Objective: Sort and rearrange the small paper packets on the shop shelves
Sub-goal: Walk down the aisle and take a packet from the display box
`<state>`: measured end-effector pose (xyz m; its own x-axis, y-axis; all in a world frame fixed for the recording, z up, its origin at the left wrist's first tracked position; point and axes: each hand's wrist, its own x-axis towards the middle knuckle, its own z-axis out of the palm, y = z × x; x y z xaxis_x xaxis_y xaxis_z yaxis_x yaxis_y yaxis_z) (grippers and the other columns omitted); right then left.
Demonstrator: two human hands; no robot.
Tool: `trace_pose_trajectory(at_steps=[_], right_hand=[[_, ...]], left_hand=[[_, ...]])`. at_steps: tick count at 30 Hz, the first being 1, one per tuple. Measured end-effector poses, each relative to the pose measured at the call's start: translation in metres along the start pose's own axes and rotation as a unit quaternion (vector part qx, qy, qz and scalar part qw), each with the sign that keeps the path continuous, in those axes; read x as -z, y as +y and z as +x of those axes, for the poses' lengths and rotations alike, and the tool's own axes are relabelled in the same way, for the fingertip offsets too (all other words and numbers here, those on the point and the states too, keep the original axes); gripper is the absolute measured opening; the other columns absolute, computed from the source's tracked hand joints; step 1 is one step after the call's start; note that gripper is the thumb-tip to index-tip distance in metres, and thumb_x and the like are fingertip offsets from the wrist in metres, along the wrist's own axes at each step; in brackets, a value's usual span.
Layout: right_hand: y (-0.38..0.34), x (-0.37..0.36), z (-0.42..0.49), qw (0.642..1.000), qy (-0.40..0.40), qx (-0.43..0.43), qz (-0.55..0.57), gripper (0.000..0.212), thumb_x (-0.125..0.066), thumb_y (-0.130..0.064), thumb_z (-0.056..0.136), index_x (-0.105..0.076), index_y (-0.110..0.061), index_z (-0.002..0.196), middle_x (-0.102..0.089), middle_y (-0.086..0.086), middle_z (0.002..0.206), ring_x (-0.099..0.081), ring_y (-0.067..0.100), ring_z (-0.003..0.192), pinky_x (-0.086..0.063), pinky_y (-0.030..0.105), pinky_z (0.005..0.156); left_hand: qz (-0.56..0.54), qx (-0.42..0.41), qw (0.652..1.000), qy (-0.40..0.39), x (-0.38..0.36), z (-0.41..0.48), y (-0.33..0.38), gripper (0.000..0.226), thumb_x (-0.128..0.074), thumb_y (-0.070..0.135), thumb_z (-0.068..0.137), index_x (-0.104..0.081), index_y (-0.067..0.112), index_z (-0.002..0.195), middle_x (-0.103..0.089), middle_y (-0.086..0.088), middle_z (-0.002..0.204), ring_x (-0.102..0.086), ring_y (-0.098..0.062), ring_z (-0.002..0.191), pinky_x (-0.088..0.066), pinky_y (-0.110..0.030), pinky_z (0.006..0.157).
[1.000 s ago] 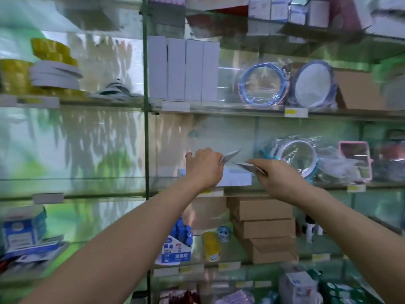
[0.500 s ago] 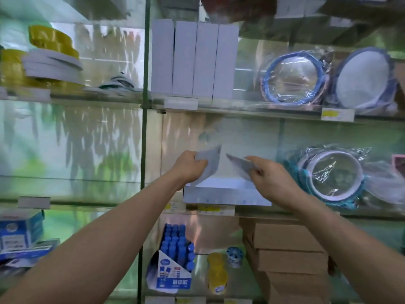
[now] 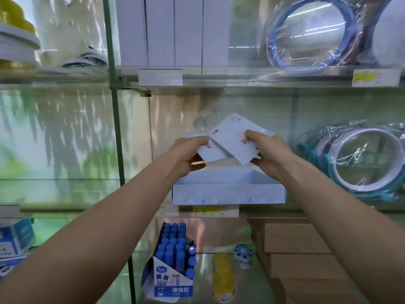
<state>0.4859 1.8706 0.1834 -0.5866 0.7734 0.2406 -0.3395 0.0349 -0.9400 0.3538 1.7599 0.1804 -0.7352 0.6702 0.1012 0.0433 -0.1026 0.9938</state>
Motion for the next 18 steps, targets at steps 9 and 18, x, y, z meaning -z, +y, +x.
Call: trace_pose_trajectory(at_steps=[9, 18], right_hand=[[0.015, -0.017, 0.027, 0.991, -0.127, -0.028, -0.014, 0.016, -0.064, -0.01, 0.088, -0.058, -0.006, 0.102, -0.065, 0.008, 0.093, -0.064, 0.017, 0.075, -0.056, 0.031, 0.062], [0.04, 0.021, 0.017, 0.755, -0.328, 0.09, -0.561, 0.036, -0.063, -0.04, 0.085, -0.068, -0.01, 0.104, -0.067, 0.002, 0.108, -0.062, 0.02, 0.099, -0.049, 0.034, 0.09]], left_hand=[[-0.1, 0.019, 0.995, 0.003, 0.0, 0.003, -0.003, 0.028, -0.066, 0.021, 0.088, -0.058, 0.01, 0.113, -0.065, -0.014, 0.1, -0.065, -0.027, 0.085, -0.06, -0.039, 0.063], [-0.138, 0.04, 0.984, 0.101, 0.01, 0.0, -0.021, 0.006, -0.061, 0.013, 0.091, -0.055, 0.012, 0.09, -0.063, -0.01, 0.084, -0.061, -0.022, 0.074, -0.053, -0.036, 0.067]])
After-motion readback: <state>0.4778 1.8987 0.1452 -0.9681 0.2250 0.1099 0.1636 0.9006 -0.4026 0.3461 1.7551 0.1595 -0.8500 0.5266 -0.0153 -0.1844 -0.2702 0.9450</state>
